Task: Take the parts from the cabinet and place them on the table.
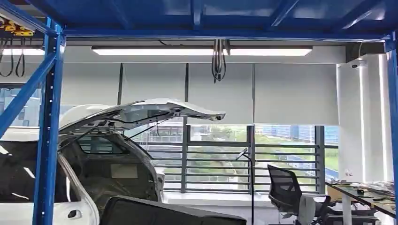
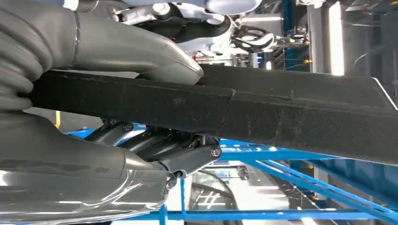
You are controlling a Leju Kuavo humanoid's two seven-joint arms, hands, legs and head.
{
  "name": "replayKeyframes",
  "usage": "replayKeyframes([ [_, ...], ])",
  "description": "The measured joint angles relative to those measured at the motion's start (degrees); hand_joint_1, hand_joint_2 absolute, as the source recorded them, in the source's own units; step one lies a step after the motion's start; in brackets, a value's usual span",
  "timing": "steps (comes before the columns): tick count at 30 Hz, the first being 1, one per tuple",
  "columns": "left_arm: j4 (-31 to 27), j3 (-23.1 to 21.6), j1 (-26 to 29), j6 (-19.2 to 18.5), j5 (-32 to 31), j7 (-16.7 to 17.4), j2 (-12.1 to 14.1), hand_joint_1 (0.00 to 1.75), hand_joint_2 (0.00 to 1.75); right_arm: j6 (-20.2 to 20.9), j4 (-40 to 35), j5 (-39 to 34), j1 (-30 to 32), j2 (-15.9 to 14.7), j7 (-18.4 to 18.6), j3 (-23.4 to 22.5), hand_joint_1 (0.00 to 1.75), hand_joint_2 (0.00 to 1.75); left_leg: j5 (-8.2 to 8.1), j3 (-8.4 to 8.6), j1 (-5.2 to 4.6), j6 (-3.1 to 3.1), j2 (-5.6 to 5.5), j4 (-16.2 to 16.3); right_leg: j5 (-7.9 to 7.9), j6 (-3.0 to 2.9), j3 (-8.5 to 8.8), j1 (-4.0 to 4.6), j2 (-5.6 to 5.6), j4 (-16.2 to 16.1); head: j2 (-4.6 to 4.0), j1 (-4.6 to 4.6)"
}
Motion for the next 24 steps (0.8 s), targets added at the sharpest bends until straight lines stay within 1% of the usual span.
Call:
replayKeyframes([
  [1, 0.0, 0.3, 0.2, 0.2, -0.2, 0.5, 0.1, 0.0, 1.75, 0.0, 0.0, 0.1, -0.1, -0.2, -0.2, 0.0, 1.75, 1.75, 0.05, -0.24, 0.13, -0.37, 0.0, 0.0, -0.48, -0.51, 0.24, 0.01, 0.03, -0.9, 0.04, 0.04],
  [3, 0.0, 0.8, 0.4, 0.5, -0.3, 1.1, 0.3, 0.0, 1.75, -0.3, 0.0, 0.4, 0.1, -0.5, -0.6, 0.1, 1.75, 1.75, 0.18, -0.12, 0.37, -1.12, 0.12, -0.5, -0.51, -1.16, -0.01, 0.31, 0.32, -0.8, 0.0, 0.04],
  [4, 0.0, 1.0, 0.5, 0.7, -0.4, 1.2, 0.5, 0.0, 1.75, -0.4, 0.0, 0.6, 0.1, -0.6, -0.8, 0.1, 1.75, 1.75, 0.04, 0.01, 0.38, -1.44, 0.12, -0.5, -0.36, -1.65, 0.18, 0.17, 0.3, -1.3, 0.0, 0.04],
  [5, 0.0, 1.1, 0.5, 0.8, -0.6, 1.4, 0.6, 0.0, 1.75, -0.5, 0.0, 0.9, 0.1, -0.6, -0.9, 0.1, 1.75, 1.75, -0.7, -0.07, 0.51, -1.58, 0.19, 0.0, -0.22, -2.09, 0.56, -0.13, 0.21, -1.7, 0.0, 0.04],
  [6, 0.0, 1.3, 0.5, 0.8, -0.7, 1.4, 0.7, 0.0, 1.75, -0.6, 0.0, 1.0, 0.1, -0.6, -1.1, 0.1, 1.75, 1.75, -1.92, -1.04, 0.43, -1.6, 0.18, 2.0, -0.27, -2.46, 0.68, -0.13, 0.12, -1.8, 0.0, 0.04],
  [7, 0.0, 1.5, 0.5, 0.9, -0.8, 1.4, 0.9, 0.0, 1.75, -0.6, 0.0, 1.2, 0.2, -0.6, -1.3, 0.1, 1.75, 1.75, -3.89, -3.07, 0.39, -1.7, 0.18, 6.0, -0.38, -2.73, 0.72, -0.11, 0.01, -1.8, 0.0, 0.04],
  [8, 0.0, 1.7, 0.6, 0.9, -0.9, 1.4, 1.1, 0.0, 1.75, -0.7, 0.1, 1.2, 0.3, -0.7, -1.3, 0.1, 1.75, 1.75, -5.63, -5.46, 0.4, -1.81, 0.18, 10.5, -0.49, -2.9, 0.77, -0.03, -0.02, -1.8, 0.0, 0.04],
  [9, 0.0, 1.9, 0.8, 0.9, -1.0, 1.4, 1.3, 0.0, 1.75, -0.7, 0.2, 1.3, 0.5, -0.7, -1.3, 0.1, 1.75, 1.75, -6.86, -7.98, 0.37, -1.92, 0.18, 15.0, -0.59, -3.04, 0.81, 0.03, -0.01, -1.8, 0.0, 0.04],
  [10, 0.0, 2.1, 1.0, 0.9, -1.1, 1.4, 1.3, 0.0, 1.75, -0.9, 0.2, 1.5, 0.6, -0.8, -1.3, 0.1, 1.75, 1.75, -6.61, -9.32, 0.39, -1.97, 0.19, 16.8, -0.7, -3.14, 0.93, 0.06, 0.05, -1.8, 0.0, 0.04],
  [11, 0.0, 2.2, 1.1, 0.8, -1.3, 1.4, 1.4, 0.0, 1.75, -0.9, 0.2, 1.6, 0.8, -0.9, -1.4, 0.1, 1.75, 1.75, -5.07, -9.27, 0.4, -1.97, 0.19, 15.8, -0.85, -3.17, 1.14, 0.06, 0.12, -1.8, 0.0, 0.04],
  [12, 0.0, 2.2, 1.1, 0.8, -1.5, 1.4, 1.4, 0.0, 1.75, -1.0, 0.2, 1.8, 0.8, -0.9, -1.4, 0.1, 1.75, 1.75, -2.57, -8.15, 0.41, -1.93, 0.19, 12.6, -1.07, -3.12, 1.43, 0.06, 0.22, -1.7, 0.0, 0.04],
  [13, 0.0, 2.3, 1.0, 0.7, -1.6, 1.3, 1.5, 0.0, 1.75, -1.0, 0.2, 1.9, 0.8, -0.9, -1.5, 0.1, 1.75, 1.75, 0.42, -6.29, 0.43, -1.86, 0.2, 8.0, -1.37, -2.97, 1.87, 0.06, 0.26, -1.7, 0.0, 0.04],
  [14, 0.0, 2.4, 1.0, 0.7, -2.0, 1.2, 1.6, 0.0, 1.75, -1.0, 0.2, 1.9, 0.8, -0.9, -1.6, 0.1, 1.75, 1.75, 3.37, -4.17, 0.45, -1.75, 0.24, 2.9, -1.81, -2.7, 2.4, 0.06, 0.28, -1.7, 0.0, 0.04],
  [15, 0.0, 2.4, 1.0, 0.7, -2.1, 1.1, 1.6, 0.0, 1.75, -1.0, 0.3, 2.0, 0.8, -1.0, -1.6, 0.1, 1.75, 1.75, 2.66, -3.55, 0.13, -1.6, 0.21, 2.2, -2.05, -2.37, 2.36, 0.44, 0.26, -1.6, 0.0, 0.02],
  [16, 0.0, 2.5, 0.9, 0.5, -2.3, 1.0, 1.6, 0.0, 1.75, -1.0, 0.3, 2.1, 0.7, -1.0, -1.7, 0.2, 1.75, 1.75, 2.27, -2.97, 0.15, -1.29, 0.19, 0.7, -2.15, -2.21, 2.17, 0.47, 0.36, -1.2, 0.0, 0.02],
  [17, 0.0, 2.6, 0.9, 0.5, -2.5, 0.9, 1.7, 0.0, 1.75, -1.0, 0.3, 2.1, 0.7, -1.0, -1.8, 0.2, 1.75, 1.75, 2.07, -3.19, 0.05, -0.97, 0.1, 0.8, -1.95, -1.88, 1.95, 0.4, 0.28, -1.2, 0.0, 0.04],
  [19, 0.0, 2.8, 1.2, 0.5, -2.6, 0.9, 1.7, 0.0, 1.75, -1.0, 0.3, 2.1, 0.7, -1.0, -1.8, 0.2, 1.75, 1.75, 2.24, -3.11, -0.07, -0.69, 0.09, 0.8, -1.75, -1.44, 1.98, 0.38, 0.26, -1.3, 0.0, 0.04],
  [20, 0.0, 2.9, 1.2, 0.4, -2.6, 0.9, 1.7, 0.0, 1.75, -1.0, 0.3, 2.1, 0.7, -1.0, -1.8, 0.2, 1.75, 1.75, 2.43, -2.93, 0.35, -0.35, 0.24, 0.3, -2.66, -1.07, 1.99, 0.25, 0.27, -0.9, 0.0, 0.04],
  [21, 0.0, 3.0, 1.1, 0.4, -2.7, 0.9, 1.8, 0.0, 1.75, -1.0, 0.3, 2.1, 0.5, -1.0, -1.8, 0.1, 1.75, 1.75, 2.47, -2.92, 0.36, -0.17, 0.25, 0.3, -4.09, -0.78, 1.38, 0.31, 0.2, 0.8, 0.0, 0.04],
  [22, 0.0, 3.1, 1.1, 0.4, -2.7, 0.9, 1.8, 0.0, 1.75, -1.0, 0.3, 2.1, 0.4, -1.0, -1.8, 0.2, 1.75, 1.75, 2.46, -2.93, 0.35, 0.07, 0.26, 0.3, -6.31, -0.59, -0.18, 0.16, 0.2, 4.5, 0.0, 0.04],
  [23, 0.0, 3.1, 1.0, 0.4, -2.9, 0.9, 1.8, 0.0, 1.75, -1.0, 0.3, 2.1, 0.4, -1.0, -1.8, 0.2, 1.75, 1.75, 2.47, -2.93, 0.29, 0.09, 0.29, 0.3, -8.45, -0.44, -2.08, 0.05, 0.18, 8.9, 0.0, 0.04],
  [24, 0.0, 3.2, 1.1, 0.4, -3.2, 0.9, 1.8, 0.0, 1.75, -1.0, 0.4, 2.1, 0.5, -1.1, -1.8, 0.2, 1.75, 1.75, 2.49, -2.96, 0.22, 0.15, 0.36, 0.3, -10.09, -0.41, -3.99, 0.05, 0.18, 13.2, 0.0, 0.04],
])
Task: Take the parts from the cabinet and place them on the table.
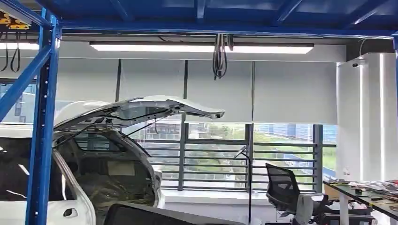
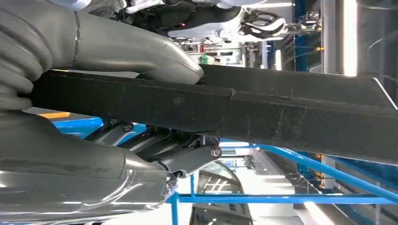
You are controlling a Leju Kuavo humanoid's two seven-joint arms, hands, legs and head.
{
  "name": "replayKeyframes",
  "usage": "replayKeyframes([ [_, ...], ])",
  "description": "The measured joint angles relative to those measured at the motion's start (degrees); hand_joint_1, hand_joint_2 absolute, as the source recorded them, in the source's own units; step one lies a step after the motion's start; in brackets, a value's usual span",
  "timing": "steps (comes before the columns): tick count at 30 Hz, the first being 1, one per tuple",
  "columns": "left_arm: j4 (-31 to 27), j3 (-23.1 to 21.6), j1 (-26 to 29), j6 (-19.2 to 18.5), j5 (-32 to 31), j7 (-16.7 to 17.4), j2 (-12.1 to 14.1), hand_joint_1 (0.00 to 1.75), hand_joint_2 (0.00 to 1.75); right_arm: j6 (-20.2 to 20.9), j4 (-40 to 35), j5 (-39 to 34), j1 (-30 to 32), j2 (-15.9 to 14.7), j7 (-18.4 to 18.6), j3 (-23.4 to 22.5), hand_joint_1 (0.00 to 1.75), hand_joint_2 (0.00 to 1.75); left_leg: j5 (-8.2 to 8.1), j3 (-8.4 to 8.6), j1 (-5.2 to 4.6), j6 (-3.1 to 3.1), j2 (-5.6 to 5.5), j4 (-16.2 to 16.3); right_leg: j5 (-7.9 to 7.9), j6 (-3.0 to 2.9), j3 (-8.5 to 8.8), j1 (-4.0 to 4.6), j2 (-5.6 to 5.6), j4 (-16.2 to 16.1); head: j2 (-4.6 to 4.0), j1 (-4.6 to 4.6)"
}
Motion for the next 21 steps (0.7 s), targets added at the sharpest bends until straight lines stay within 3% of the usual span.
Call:
replayKeyframes([
  [1, 0.0, 0.1, 0.0, 0.0, -0.3, 0.0, 0.0, 0.0, 1.75, 0.0, 0.1, 0.0, 0.0, -0.1, 0.0, 0.0, 1.75, 1.75, 0.04, -0.02, -0.07, 0.07, 0.03, 0.0, -0.54, 0.02, -1.25, 0.0, 0.0, 2.9, 0.0, 0.0],
  [2, 0.0, 0.2, 0.0, 0.0, -0.5, 0.0, 0.0, 0.0, 1.75, 0.0, 0.2, 0.0, 0.1, -0.2, 0.0, 0.0, 1.75, 1.75, 0.09, -0.02, -0.14, 0.14, 0.03, 0.0, 0.46, -0.02, -0.96, 0.01, 0.01, 2.4, 0.0, 0.0],
  [3, 0.0, 0.2, 0.0, 0.0, -0.6, 0.0, 0.0, 0.0, 1.75, 0.0, 0.2, 0.0, 0.1, -0.2, 0.0, 0.0, 1.75, 1.75, 0.13, -0.02, -0.21, 0.18, 0.01, 0.0, 2.51, -0.15, 0.65, 0.03, 0.01, -0.8, 0.0, 0.0],
  [5, 0.0, 0.4, 0.1, 0.0, -1.1, 0.0, 0.0, 0.0, 1.75, 0.0, 0.1, 0.2, 0.0, -0.2, 0.0, 0.0, 1.75, 1.75, 0.22, 0.07, -0.25, 0.2, -0.03, 0.0, 7.46, -0.67, 5.92, 0.14, 0.02, -11.0, 0.0, 0.0],
  [6, 0.0, 0.5, 0.1, 0.0, -1.3, 0.0, 0.0, 0.0, 1.75, 0.0, 0.1, 0.3, -0.1, -0.2, 0.0, 0.0, 1.75, 1.75, 0.39, 0.02, -0.26, -0.01, -0.04, 0.0, 7.62, -0.97, 7.37, 0.35, 0.05, -14.3, 0.0, 0.0],
  [9, 0.0, 0.7, 0.2, -0.1, -2.0, 0.0, 0.0, 0.0, 1.75, 0.0, 0.1, 0.4, 0.0, -0.2, -0.2, 0.1, 1.75, 1.75, 1.07, -0.47, -0.22, -0.98, -0.03, 0.0, 8.11, -1.3, 7.15, 0.77, 0.23, -14.8, 0.0, 0.0],
  [10, 0.0, 0.8, 0.2, -0.1, -2.3, 0.0, 0.0, 0.0, 1.75, 0.0, 0.1, 0.5, 0.0, -0.2, -0.2, 0.1, 1.75, 1.75, 1.45, -0.46, -0.11, -1.35, -0.04, -0.3, 8.43, -1.74, 7.05, 0.81, 0.23, -14.9, 0.0, 0.0],
  [11, 0.0, 0.8, 0.1, -0.2, -2.4, 0.0, 0.0, 0.0, 1.75, 0.0, 0.1, 0.5, 0.0, -0.2, -0.2, 0.2, 1.75, 1.75, 0.96, -0.73, -0.01, -1.55, -0.07, 0.0, 9.2, -2.47, 6.99, 0.27, -0.03, -15.8, 0.0, 0.0],
  [12, 0.0, 0.8, 0.1, -0.3, -2.4, 0.0, 0.0, 0.0, 1.75, 0.0, 0.1, 0.5, -0.1, -0.1, -0.3, 0.2, 1.75, 1.75, -0.8, -1.03, -0.1, -1.67, -0.03, 0.9, 9.64, -2.89, 6.61, 0.36, -0.26, -15.9, 0.0, 0.0],
  [13, 0.0, 0.8, 0.2, -0.4, -2.5, -0.1, 0.0, 0.0, 1.75, 0.0, 0.1, 0.5, -0.1, 0.0, -0.3, 0.2, 1.75, 1.75, -3.54, -1.85, -0.06, -1.75, -0.03, 3.6, 9.96, -3.28, 6.1, 0.36, -0.3, -15.9, 0.0, 0.0],
  [15, 0.0, 0.9, 0.2, -0.3, -2.5, -0.2, 0.0, 0.0, 1.75, 0.0, 0.2, 0.6, 0.0, 0.0, -0.3, 0.2, 1.75, 1.75, -8.83, -4.27, 0.02, -2.17, -0.03, 12.1, 10.75, -3.38, 5.03, 0.47, -0.48, -15.8, 0.0, 0.0],
  [16, 0.0, 1.0, 0.2, -0.4, -2.6, -0.2, 0.0, 0.0, 1.75, 0.0, 0.2, 0.6, 0.0, 0.0, -0.3, 0.2, 1.75, 1.75, -10.19, -4.91, 0.03, -2.32, -0.03, 15.3, 11.14, -3.32, 4.41, 0.51, -0.54, -15.7, 0.0, 0.0],
  [17, 0.0, 1.0, 0.2, -0.6, -2.7, -0.2, 0.0, 0.0, 1.75, 0.0, 0.2, 0.6, 0.0, 0.0, -0.3, 0.2, 1.75, 1.75, -10.1, -4.31, 0.1, -2.41, -0.01, 15.6, 11.53, -3.23, 3.82, 0.5, -0.56, -15.6, 0.0, 0.0],
  [18, 0.0, 1.0, 0.2, -0.6, -2.9, -0.2, 0.0, 0.0, 1.75, 0.0, 0.3, 0.6, 0.0, 0.0, -0.3, 0.3, 1.75, 1.75, -9.06, -2.58, 0.17, -2.51, -0.01, 13.5, 11.91, -3.09, 3.28, 0.48, -0.56, -15.6, 0.0, 0.0],
  [20, 0.0, 1.2, 0.1, -0.5, -3.1, -0.2, 0.2, 0.0, 1.75, 0.0, 0.3, 0.6, 0.0, 0.0, -0.3, 0.3, 1.75, 1.75, -5.31, 3.8, 0.34, -2.67, 0.0, 3.7, 12.47, -2.62, 2.43, 0.35, -0.54, -15.3, 0.0, 0.0],
  [21, 0.0, 1.4, 0.0, -0.5, -3.5, -0.2, 0.2, 0.0, 1.75, 0.0, 0.3, 0.6, 0.0, 0.0, -0.3, 0.2, 1.75, 1.75, -4.29, 6.89, 0.53, -2.73, -0.01, -1.1, 12.7, -2.34, 2.21, 0.41, -0.51, -15.0, 0.0, 0.0],
])
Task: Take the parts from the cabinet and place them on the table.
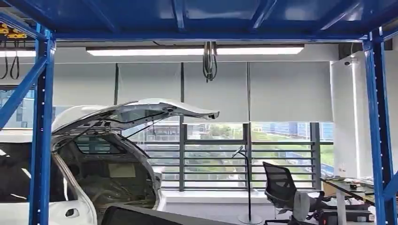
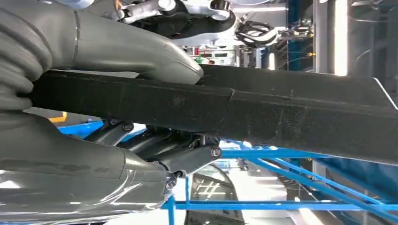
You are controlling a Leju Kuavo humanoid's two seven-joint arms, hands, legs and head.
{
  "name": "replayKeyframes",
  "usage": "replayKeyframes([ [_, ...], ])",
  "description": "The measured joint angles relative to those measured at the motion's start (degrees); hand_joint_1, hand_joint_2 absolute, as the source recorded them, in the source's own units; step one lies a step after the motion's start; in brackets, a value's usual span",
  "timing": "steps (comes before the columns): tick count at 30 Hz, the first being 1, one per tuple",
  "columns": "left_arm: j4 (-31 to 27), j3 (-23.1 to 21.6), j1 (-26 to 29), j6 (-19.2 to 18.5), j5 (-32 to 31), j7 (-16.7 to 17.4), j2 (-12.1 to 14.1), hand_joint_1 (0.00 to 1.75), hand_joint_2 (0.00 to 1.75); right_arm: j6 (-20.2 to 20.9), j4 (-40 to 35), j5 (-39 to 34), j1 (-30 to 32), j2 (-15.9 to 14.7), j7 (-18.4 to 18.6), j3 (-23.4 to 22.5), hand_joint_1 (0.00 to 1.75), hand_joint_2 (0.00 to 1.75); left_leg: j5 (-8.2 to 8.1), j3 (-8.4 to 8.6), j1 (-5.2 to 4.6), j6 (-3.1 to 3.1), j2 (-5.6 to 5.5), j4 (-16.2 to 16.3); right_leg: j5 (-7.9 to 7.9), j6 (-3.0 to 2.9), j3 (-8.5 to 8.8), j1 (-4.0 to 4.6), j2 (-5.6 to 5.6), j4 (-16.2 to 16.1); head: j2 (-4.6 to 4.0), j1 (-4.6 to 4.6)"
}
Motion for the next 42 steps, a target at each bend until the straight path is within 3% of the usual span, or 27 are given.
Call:
replayKeyframes([
  [1, 0.0, 0.1, -0.1, 0.0, -0.1, 0.0, 0.0, 0.0, 1.75, 0.0, 0.0, 0.0, -0.1, 0.0, -0.1, 0.0, 1.75, 1.75, -0.32, 0.29, -0.34, 0.38, -0.11, -1.4, 0.24, 0.38, -0.54, 0.41, 0.01, 0.5, 0.0, 0.0],
  [5, 0.0, 0.3, 0.3, 0.0, -0.5, 0.2, 0.0, 0.0, 1.75, 0.0, 0.1, 0.0, -0.2, 0.1, -0.1, 0.0, 1.75, 1.75, 1.11, -0.85, -0.63, 2.28, -0.04, -0.9, 1.68, 1.85, -1.25, 0.04, 0.13, 0.3, 0.0, 0.0],
  [7, 0.0, 0.4, 0.0, 0.0, -0.7, 0.2, 0.0, 0.0, 1.75, 0.1, 0.2, 0.0, -0.3, 0.1, -0.1, -0.1, 1.75, 1.75, 2.21, -2.04, -0.57, 3.43, 0.31, -1.0, -3.2, 2.27, -2.25, -0.17, 0.19, 3.4, 0.0, 0.0],
  [9, 0.0, 0.5, 0.0, -0.1, -0.9, 0.2, 0.1, 0.0, 1.75, 0.2, 0.2, 0.0, -0.3, 0.1, -0.2, -0.1, 1.75, 1.75, 3.18, -3.28, -0.78, 3.73, 0.4, -0.9, -9.42, 2.44, -4.39, -0.28, 0.18, 12.1, 0.0, 0.0],
  [10, 0.0, 0.5, 0.0, -0.1, -1.0, 0.2, 0.1, 0.0, 1.75, 0.2, 0.3, 0.0, -0.3, 0.1, -0.2, -0.1, 1.75, 1.75, 3.67, -3.95, -0.92, 3.78, 0.49, -0.9, -11.2, 2.5, -5.14, -0.29, 0.18, 16.2, 0.0, 0.0],
  [11, 0.0, 0.6, 0.1, -0.1, -1.2, 0.2, 0.1, 0.0, 1.75, 0.2, 0.4, 0.0, -0.3, 0.1, -0.2, -0.1, 1.75, 1.75, 4.13, -4.62, -1.04, 3.82, 0.57, -0.9, -11.17, 2.48, -4.92, -0.31, 0.18, 18.1, 0.0, -0.02],
  [13, 0.0, 0.7, 0.0, -0.1, -1.4, 0.2, 0.1, 0.0, 1.75, 0.2, 0.6, 0.0, -0.3, 0.1, -0.2, -0.1, 1.75, 1.75, 5.11, -5.85, -1.29, 3.79, 0.56, -0.8, -8.13, 2.19, -1.04, -0.26, 0.22, 14.3, 0.0, 0.0],
  [15, 0.0, 0.9, 0.0, -0.1, -1.7, 0.2, 0.1, 0.0, 1.75, 0.2, 0.6, 0.0, -0.4, 0.1, -0.2, -0.1, 1.75, 1.75, 5.96, -6.66, -1.4, 3.64, 0.51, -0.8, -5.34, 1.13, 6.03, 0.14, 0.32, 4.0, 0.0, 0.0],
  [16, 0.0, 0.9, 0.1, -0.2, -1.8, 0.2, 0.1, 0.0, 1.75, 0.2, 0.6, 0.0, -0.4, 0.1, -0.2, -0.1, 1.75, 1.75, 6.21, -6.94, -1.59, 3.43, 0.51, -0.8, -5.75, 0.54, 9.37, 0.53, 0.36, -0.8, 0.0, 0.0],
  [17, 0.0, 1.0, 0.1, -0.1, -1.9, 0.2, 0.1, 0.0, 1.75, 0.2, 0.6, -0.1, -0.6, 0.2, -0.3, -0.1, 1.75, 1.75, 6.82, -7.07, -1.53, 3.01, 0.53, -0.8, -6.34, 0.38, 10.39, 0.56, 0.3, -3.4, 0.0, 0.02],
  [20, 0.0, 1.2, 0.2, -0.1, -1.9, 0.2, 0.1, 0.0, 1.75, 0.2, 0.6, -0.2, -0.7, 0.2, -0.4, -0.1, 1.75, 1.75, 8.31, -7.6, -1.16, 1.93, 0.5, -1.3, -5.21, -0.35, 9.73, 1.01, 0.33, -3.9, 0.0, 0.0],
  [21, 0.0, 1.5, 0.1, -0.2, -2.0, 0.2, 0.2, 0.0, 1.75, 0.2, 0.6, -0.2, -0.7, 0.3, -0.5, -0.1, 1.75, 1.75, 7.06, -8.28, -1.03, 1.78, 0.22, -0.8, -4.23, -0.64, 9.31, 0.4, -0.31, -4.6, 0.0, -0.02],
  [22, 0.0, 1.7, 0.3, -0.2, -2.1, 0.2, 0.1, 0.0, 1.75, 0.2, 0.6, -0.2, -0.7, 0.5, -0.6, -0.1, 1.75, 1.75, 4.02, -9.04, -1.14, 1.56, 0.24, 0.8, -3.54, -1.14, 8.57, 0.5, -0.11, -4.7, 0.07, 0.13],
  [24, 0.0, 1.9, 0.3, -0.1, -2.1, 0.2, 0.2, 0.0, 1.75, 0.2, 0.6, -0.3, -0.7, 0.7, -0.7, -0.1, 1.75, 1.75, -2.38, -11.06, -0.95, 1.1, 0.21, 8.5, -2.52, -1.38, 6.84, 0.5, -0.24, -4.2, 0.02, 0.15],
  [25, 0.0, 1.9, 0.2, -0.2, -2.1, 0.2, 0.3, 0.0, 1.75, 0.2, 0.6, -0.3, -0.6, 0.7, -0.7, -0.1, 1.75, 1.75, -4.17, -11.82, -0.91, 0.88, 0.22, 12.5, -2.12, -1.37, 6.03, 0.52, -0.39, -3.9, 0.02, 0.15],
  [26, 0.0, 1.9, 0.3, -0.2, -2.1, 0.2, 0.3, 0.0, 1.75, 0.2, 0.6, -0.3, -0.6, 0.7, -0.7, -0.1, 1.75, 1.75, -4.34, -12.07, -0.87, 0.73, 0.22, 15.4, -1.73, -1.28, 5.11, 0.51, -0.46, -3.5, 0.02, 0.15],
  [27, 0.0, 1.9, 0.3, -0.2, -2.3, 0.2, 0.3, 0.0, 1.75, 0.2, 0.7, -0.3, -0.6, 0.7, -0.7, -0.1, 1.75, 1.75, -3.05, -11.29, -0.71, 0.49, 0.22, 16.0, -1.41, -1.18, 4.07, 0.44, -0.53, -2.9, 0.02, 0.15],
  [28, 0.0, 2.0, 0.3, -0.2, -2.3, 0.2, 0.3, 0.0, 1.75, 0.2, 0.7, -0.3, -0.6, 0.7, -0.7, -0.1, 1.75, 1.75, -0.93, -9.52, -0.46, 0.28, 0.23, 14.3, -1.09, -0.99, 2.92, 0.39, -0.54, -2.3, 0.02, 0.15],
  [30, 0.0, 2.0, 0.2, -0.1, -2.7, 0.2, 0.6, 0.0, 1.75, 0.2, 0.6, -0.2, -0.6, 0.8, -0.7, -0.1, 1.75, 1.75, 1.95, -3.52, -0.07, -0.12, 0.23, 6.2, -0.61, -0.52, 0.84, 0.19, -0.47, -0.7, 0.0, 0.15],
  [31, 0.0, 2.0, 0.0, -0.1, -2.8, 0.2, 0.6, 0.0, 1.75, 0.3, 0.5, -0.2, -0.6, 0.9, -0.7, -0.1, 1.75, 1.75, 0.18, -0.36, 0.03, -0.36, 0.18, 1.4, -0.49, -0.23, -0.1, 0.42, -0.44, 0.2, 0.02, 0.15],
  [32, -0.1, 2.1, 0.0, -0.1, -3.1, 0.2, 0.9, 0.0, 1.75, 0.4, 0.4, 0.0, -0.6, 1.0, -0.9, -0.2, 1.75, 1.75, -0.69, 0.82, -0.27, 0.49, 0.01, -1.0, -0.24, 0.09, -0.7, 0.49, -0.43, 0.8, 0.0, 0.13],
  [36, -0.1, 2.9, 0.2, -0.2, -4.0, 0.2, 1.0, 0.0, 1.75, 0.5, 0.3, 1.3, -0.6, 1.0, -1.2, -0.2, 1.75, 1.75, 0.61, -0.59, -0.28, 2.26, 0.37, -1.0, 1.13, 1.45, -1.63, 0.26, -0.16, 0.9, 0.0, 0.13],
  [37, -0.1, 3.0, 0.0, -0.3, -4.3, 0.2, 1.2, 0.0, 1.75, 0.5, 0.3, 1.5, -0.6, 1.0, -1.2, -0.2, 1.75, 1.75, 1.33, -1.43, -0.37, 2.63, 0.59, -0.9, -1.57, 1.81, -2.15, 0.13, -0.01, 2.0, 0.04, 0.04],
  [39, -0.2, 3.3, 0.0, -0.3, -4.5, 0.2, 1.3, 0.0, 1.75, 0.5, 0.4, 1.8, -0.6, 1.0, -1.1, -0.2, 1.75, 1.75, 2.72, -3.12, -0.55, 3.3, 0.64, -0.9, -8.88, 2.16, -3.69, -0.12, 0.04, 9.0, 0.04, 0.02],
  [40, -0.2, 3.4, 0.0, -0.3, -4.7, 0.2, 1.3, 0.0, 1.75, 0.5, 0.5, 1.9, -0.6, 0.9, -1.2, -0.2, 1.75, 1.75, 3.38, -3.93, -0.67, 3.39, 0.71, -0.8, -11.36, 2.31, -4.34, -0.19, 0.04, 13.3, 0.07, 0.02],
  [41, -0.2, 3.5, 0.0, -0.4, -4.9, 0.2, 1.3, 0.0, 1.75, 0.5, 0.7, 2.1, -0.6, 0.9, -1.2, -0.2, 1.75, 1.75, 4.01, -4.77, -0.79, 3.42, 0.76, -0.8, -12.07, 2.37, -4.6, -0.21, 0.04, 16.5, 0.02, 0.0],
  [42, -0.2, 3.5, 0.0, -0.4, -5.1, 0.2, 1.3, 0.0, 1.75, 0.5, 0.8, 2.3, -0.6, 0.9, -1.2, -0.1, 1.75, 1.75, 4.64, -5.58, -0.92, 3.42, 0.8, -0.7, -11.1, 2.38, -3.93, -0.21, 0.04, 17.8, 0.02, 0.0],
])
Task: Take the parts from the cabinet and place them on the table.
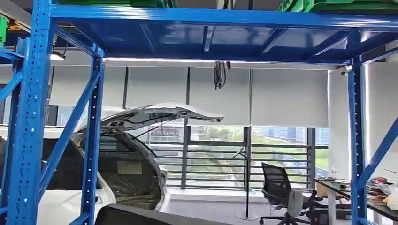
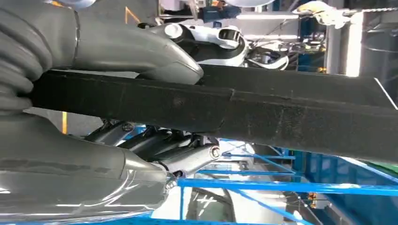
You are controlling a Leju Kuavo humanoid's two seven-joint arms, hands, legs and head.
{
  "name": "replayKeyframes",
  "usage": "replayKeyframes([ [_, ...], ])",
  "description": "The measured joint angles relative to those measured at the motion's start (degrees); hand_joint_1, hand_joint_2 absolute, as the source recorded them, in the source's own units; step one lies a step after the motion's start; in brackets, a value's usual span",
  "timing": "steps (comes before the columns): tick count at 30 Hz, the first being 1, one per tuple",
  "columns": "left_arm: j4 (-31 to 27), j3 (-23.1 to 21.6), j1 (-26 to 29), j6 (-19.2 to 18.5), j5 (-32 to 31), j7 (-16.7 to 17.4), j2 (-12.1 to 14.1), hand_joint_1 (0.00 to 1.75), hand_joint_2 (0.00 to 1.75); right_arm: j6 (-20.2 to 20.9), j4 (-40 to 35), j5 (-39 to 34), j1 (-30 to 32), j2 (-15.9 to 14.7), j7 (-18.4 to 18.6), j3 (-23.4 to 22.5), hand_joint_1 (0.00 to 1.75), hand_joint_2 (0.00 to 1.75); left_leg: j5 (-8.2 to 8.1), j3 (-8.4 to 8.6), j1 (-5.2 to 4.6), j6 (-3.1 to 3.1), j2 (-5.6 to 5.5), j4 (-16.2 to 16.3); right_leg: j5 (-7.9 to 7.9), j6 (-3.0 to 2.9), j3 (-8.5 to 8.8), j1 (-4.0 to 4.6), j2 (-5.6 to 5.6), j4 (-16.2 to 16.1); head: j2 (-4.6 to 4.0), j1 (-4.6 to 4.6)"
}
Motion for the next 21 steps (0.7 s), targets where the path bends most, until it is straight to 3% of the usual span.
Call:
replayKeyframes([
  [1, 0.0, 0.0, 0.0, -0.1, -0.1, 0.0, 0.0, 0.0, 1.75, 0.0, 0.1, 0.1, 0.0, -0.1, 0.0, 0.0, 1.75, 1.75, 0.63, -0.82, -0.13, -0.02, 0.01, 0.0, 1.85, -0.04, 1.6, 0.02, 0.01, -1.1, 0.0, 0.0],
  [2, 0.0, 0.1, 0.0, -0.2, -0.4, 0.0, 0.0, 0.0, 1.75, 0.1, 0.2, 0.1, 0.0, -0.1, -0.1, 0.0, 1.75, 1.75, 1.32, -1.66, -0.25, -0.06, 0.0, 0.0, 4.01, -0.31, 4.32, 0.05, 0.05, -4.4, 0.0, 0.0],
  [3, 0.0, 0.1, 0.0, -0.3, -0.5, 0.0, 0.0, 0.0, 1.75, 0.1, 0.1, 0.1, 0.0, -0.1, -0.3, 0.0, 1.75, 1.75, 1.99, -2.42, -0.35, -0.13, -0.06, 0.0, 5.46, -0.84, 8.22, 0.23, 0.11, -9.8, 0.0, 0.0],
  [5, 0.0, 0.2, 0.0, -0.4, -0.8, -0.1, 0.0, 0.0, 1.75, 0.1, 0.0, 0.4, -0.2, -0.1, -0.8, 0.0, 1.75, 1.75, 2.69, -3.05, -0.6, -0.59, -0.15, 0.1, 4.16, -2.02, 15.76, 0.92, 0.21, -20.5, 0.0, 0.02],
  [6, 0.0, 0.3, 0.1, -0.4, -1.0, -0.2, 0.0, 0.0, 1.75, 0.1, 0.0, 0.5, -0.3, -0.1, -1.1, 0.0, 1.75, 1.75, 3.29, -3.18, -0.49, -0.97, -0.09, 0.0, 3.27, -2.11, 16.53, 0.88, 0.17, -22.5, -0.02, 0.02],
  [8, 0.0, 0.7, 0.0, -0.5, -1.2, -0.3, 0.0, 0.0, 1.75, 0.1, 0.0, 0.8, -0.2, -0.1, -1.5, 0.0, 1.75, 1.75, 4.33, -3.47, -0.11, -1.64, -0.06, -0.2, 3.63, -2.52, 16.01, 1.26, 0.2, -22.3, 0.0, 0.02],
  [9, 0.0, 0.9, 0.0, -0.5, -1.3, -0.3, 0.0, 0.0, 1.75, 0.1, 0.0, 1.0, -0.2, -0.1, -1.6, 0.0, 1.75, 1.75, 4.26, -3.69, -0.04, -1.91, -0.1, -0.1, 4.62, -3.14, 15.81, 0.88, 0.08, -22.9, -0.02, 0.02],
  [10, 0.0, 1.1, 0.0, -0.5, -1.5, -0.3, 0.0, 0.0, 1.75, 0.2, 0.0, 1.0, -0.2, -0.1, -1.6, 0.0, 1.75, 1.75, 2.75, -4.03, 0.07, -2.07, -0.14, 0.5, 5.17, -3.49, 15.4, 0.84, -0.21, -23.0, -0.02, 0.02],
  [11, 0.0, 1.2, 0.1, -0.5, -1.7, -0.3, 0.0, 0.0, 1.75, 0.2, 0.0, 1.1, -0.2, -0.1, -1.7, 0.0, 1.75, 1.75, -0.51, -4.83, 0.11, -2.2, -0.14, 3.1, 5.66, -3.94, 14.78, 0.86, -0.2, -22.9, -0.02, 0.02],
  [13, 0.0, 1.5, 0.1, -0.5, -1.9, -0.2, 0.1, 0.0, 1.75, 0.3, 0.0, 1.3, 0.0, -0.1, -1.8, 0.0, 1.75, 1.75, -6.13, -7.07, 0.11, -2.64, -0.16, 11.2, 6.52, -3.99, 13.74, 0.89, -0.26, -22.9, -0.02, 0.02],
  [14, 0.0, 1.7, 0.0, -0.5, -2.2, -0.2, 0.1, 0.0, 1.75, 0.3, 0.0, 1.3, 0.3, -0.1, -1.9, -0.1, 1.75, 1.75, -7.21, -8.14, 0.15, -2.86, -0.15, 15.5, 6.92, -3.95, 13.01, 0.88, -0.38, -22.6, -0.02, 0.02],
  [15, 0.0, 1.8, 0.1, -0.5, -2.2, -0.1, 0.1, 0.0, 1.75, 0.3, 0.0, 1.3, 0.5, -0.1, -2.0, -0.2, 1.75, 1.75, -6.59, -8.15, 0.29, -2.99, -0.15, 17.2, 7.18, -3.85, 12.32, 0.87, -0.41, -22.3, -0.02, 0.02],
  [16, 0.0, 1.9, 0.1, -0.5, -2.3, 0.0, 0.1, 0.0, 1.75, 0.3, 0.0, 1.4, 0.6, -0.1, -2.1, -0.2, 1.75, 1.75, -5.07, -6.84, 0.47, -3.14, -0.14, 16.1, 7.35, -3.72, 11.61, 0.83, -0.44, -21.9, -0.02, 0.02],
  [17, 0.0, 2.1, 0.1, -0.5, -2.3, 0.0, 0.1, 0.0, 1.75, 0.3, 0.0, 1.4, 0.7, -0.1, -2.1, -0.3, 1.75, 1.75, -3.38, -4.5, 0.62, -3.27, -0.14, 12.8, 7.39, -3.64, 11.01, 0.79, -0.44, -21.4, -0.02, 0.02],
  [19, -0.1, 2.5, 0.0, -0.5, -2.8, 0.1, 0.1, 0.0, 1.75, 0.4, 0.0, 1.6, 0.7, -0.1, -2.2, -0.6, 1.75, 1.75, -1.33, 2.12, 0.91, -3.46, -0.13, 2.5, 7.15, -3.26, 10.04, 0.72, -0.45, -20.1, -0.02, 0.02],
  [20, -0.1, 2.6, 0.0, -0.5, -2.9, 0.2, 0.1, 0.0, 1.75, 0.5, 0.0, 1.6, 0.7, -0.1, -2.3, -0.7, 1.75, 1.75, -2.38, 3.4, 0.6, -3.32, -0.21, 0.7, 7.0, -2.94, 9.35, 1.08, -0.4, -19.4, -0.02, 0.07],
  [21, -0.1, 2.7, -0.1, -0.5, -3.1, 0.2, 0.1, 0.0, 1.75, 0.5, 0.0, 1.8, 0.7, -0.1, -2.3, -0.8, 1.75, 1.75, -2.48, 3.03, 0.62, -3.11, -0.25, 0.6, 7.12, -2.75, 9.08, 1.07, -0.43, -19.1, -0.02, 0.02],
])
